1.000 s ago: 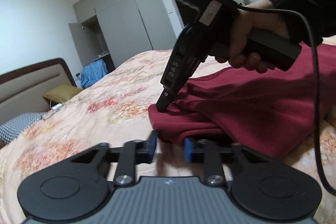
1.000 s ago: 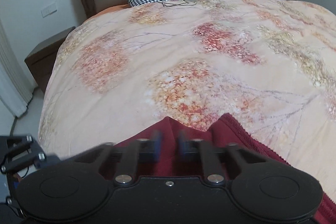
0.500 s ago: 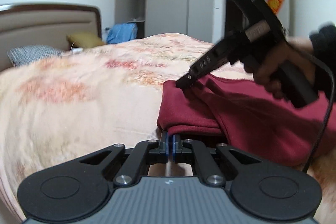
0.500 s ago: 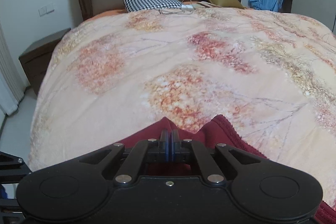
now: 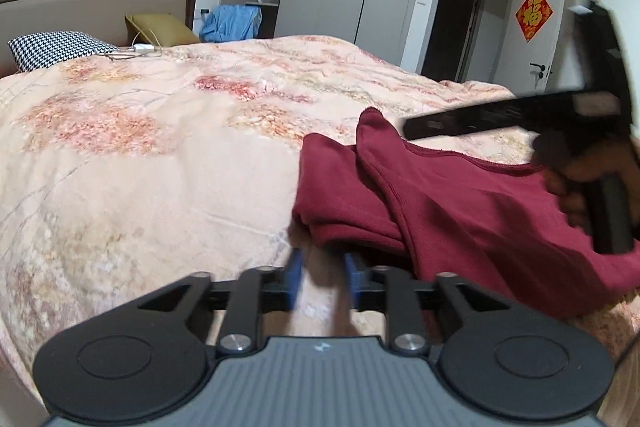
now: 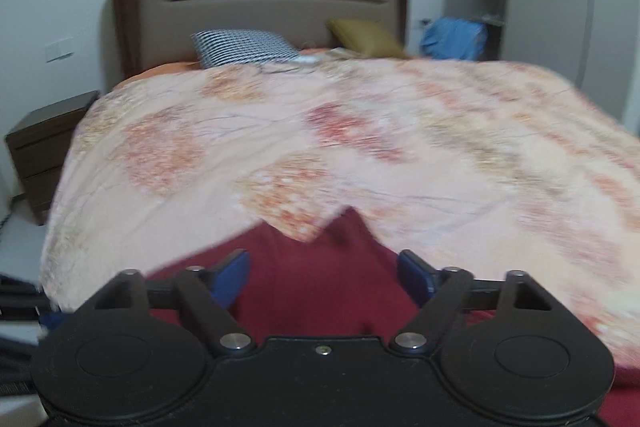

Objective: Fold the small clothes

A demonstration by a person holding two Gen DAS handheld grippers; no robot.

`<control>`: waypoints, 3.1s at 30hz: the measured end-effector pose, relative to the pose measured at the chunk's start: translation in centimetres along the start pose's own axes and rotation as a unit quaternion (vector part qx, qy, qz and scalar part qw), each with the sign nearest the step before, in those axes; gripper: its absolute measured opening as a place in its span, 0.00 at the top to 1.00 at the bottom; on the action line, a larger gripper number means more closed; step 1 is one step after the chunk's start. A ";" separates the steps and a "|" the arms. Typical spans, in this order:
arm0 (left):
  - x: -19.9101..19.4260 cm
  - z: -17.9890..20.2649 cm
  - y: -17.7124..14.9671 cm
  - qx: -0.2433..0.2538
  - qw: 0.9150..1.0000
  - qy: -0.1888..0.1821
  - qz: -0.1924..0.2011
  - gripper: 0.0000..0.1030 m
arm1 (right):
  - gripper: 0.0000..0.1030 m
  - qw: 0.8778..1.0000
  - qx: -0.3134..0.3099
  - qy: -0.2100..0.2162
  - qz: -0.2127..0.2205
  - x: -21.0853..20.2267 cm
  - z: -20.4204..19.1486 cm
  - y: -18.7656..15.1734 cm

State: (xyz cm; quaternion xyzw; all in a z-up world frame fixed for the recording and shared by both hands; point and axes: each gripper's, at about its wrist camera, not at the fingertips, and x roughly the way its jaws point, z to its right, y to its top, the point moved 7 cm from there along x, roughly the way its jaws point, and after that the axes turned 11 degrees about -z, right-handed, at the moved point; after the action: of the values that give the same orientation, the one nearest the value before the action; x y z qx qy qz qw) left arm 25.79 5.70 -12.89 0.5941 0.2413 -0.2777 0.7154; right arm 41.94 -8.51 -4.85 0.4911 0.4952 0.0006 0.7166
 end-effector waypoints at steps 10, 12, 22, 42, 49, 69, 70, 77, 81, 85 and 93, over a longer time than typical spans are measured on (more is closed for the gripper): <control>-2.5 1.0 -0.8 -0.045 0.997 0.041 -0.048 0.11 | 0.01 0.988 0.108 -0.113 0.004 -8.9 5.5 -9.9; -2.9 1.2 -0.6 -0.050 0.997 0.037 -0.048 0.08 | 0.01 0.982 0.127 -0.136 0.005 -10.3 6.2 -11.7; -5.5 4.1 -0.4 -0.025 0.997 0.059 -0.046 0.00 | 0.01 0.959 0.230 -0.166 0.010 -15.2 5.4 -19.4; -3.5 7.3 -5.5 -0.073 0.988 -0.002 -0.137 0.00 | 0.01 0.944 0.258 -0.197 -0.052 -16.6 2.3 -27.3; -2.7 7.7 -5.5 -0.080 0.987 -0.004 -0.142 0.00 | 0.01 0.946 0.245 -0.206 -0.049 -16.9 2.3 -27.0; -0.5 5.6 -1.5 -0.186 0.978 -0.038 -0.085 0.00 | 0.01 0.958 0.188 -0.214 0.028 -14.1 7.8 -18.0; -0.4 5.4 -1.4 -0.196 0.976 -0.043 -0.082 0.00 | 0.01 0.960 0.185 -0.208 0.029 -13.3 7.8 -17.5; 0.2 4.7 -1.4 -0.220 0.971 -0.051 -0.079 0.00 | 0.00 0.969 0.160 -0.188 -0.009 -8.4 6.7 -16.4; 0.4 5.2 -1.7 -0.197 0.976 -0.037 -0.082 0.00 | 0.00 0.969 0.149 -0.199 -0.011 -7.1 6.4 -16.9; 0.6 6.0 -2.0 -0.179 0.980 -0.020 -0.083 0.00 | 0.00 0.970 0.168 -0.177 -0.005 -6.8 6.9 -17.3; 0.4 6.5 -2.4 -0.171 0.981 -0.008 -0.089 0.00 | 0.00 0.970 0.169 -0.176 0.009 -6.7 6.7 -17.8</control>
State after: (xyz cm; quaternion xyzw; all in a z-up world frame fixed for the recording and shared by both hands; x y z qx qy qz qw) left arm 24.50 -1.06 -13.73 0.4363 0.3312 -0.2997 0.7811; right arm 34.60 -25.69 -12.42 0.6016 0.3500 -0.1630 0.6992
